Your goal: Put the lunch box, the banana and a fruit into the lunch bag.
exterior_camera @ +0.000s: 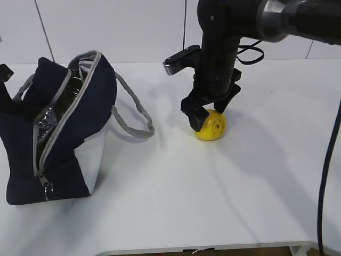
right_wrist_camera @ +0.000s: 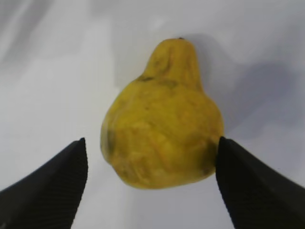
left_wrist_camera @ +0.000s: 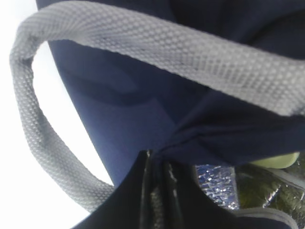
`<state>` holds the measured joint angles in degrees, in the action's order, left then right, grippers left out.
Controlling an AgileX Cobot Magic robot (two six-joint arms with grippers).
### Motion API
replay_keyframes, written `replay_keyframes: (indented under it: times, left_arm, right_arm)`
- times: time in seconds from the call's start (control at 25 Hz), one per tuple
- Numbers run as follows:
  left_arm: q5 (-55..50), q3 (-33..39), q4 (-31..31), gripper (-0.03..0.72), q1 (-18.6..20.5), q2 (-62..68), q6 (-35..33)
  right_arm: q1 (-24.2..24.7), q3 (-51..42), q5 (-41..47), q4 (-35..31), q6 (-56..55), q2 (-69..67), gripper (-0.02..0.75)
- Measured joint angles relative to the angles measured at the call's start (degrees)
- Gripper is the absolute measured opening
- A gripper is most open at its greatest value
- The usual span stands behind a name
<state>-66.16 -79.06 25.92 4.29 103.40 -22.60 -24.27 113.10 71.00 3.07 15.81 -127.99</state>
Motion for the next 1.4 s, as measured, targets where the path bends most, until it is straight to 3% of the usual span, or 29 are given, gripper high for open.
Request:
replay_keyframes:
  times: [0.52,0.88,1.4]
  left_arm:
    - [-0.1,0.0,-0.1,-0.001,0.0,0.0,0.0]
    - [-0.1,0.0,-0.1,-0.001,0.0,0.0,0.0]
    - [-0.3,0.0,-0.1,-0.001,0.0,0.0,0.0]
  right_arm:
    - [0.0,1.2,-0.4,3.2,0.0,-2.6,0.671]
    - [0.0,1.3,-0.4,3.3,0.0,-2.6,0.624]
    - [0.0,1.3,-0.6,3.4,1.5,-2.7,0.674]
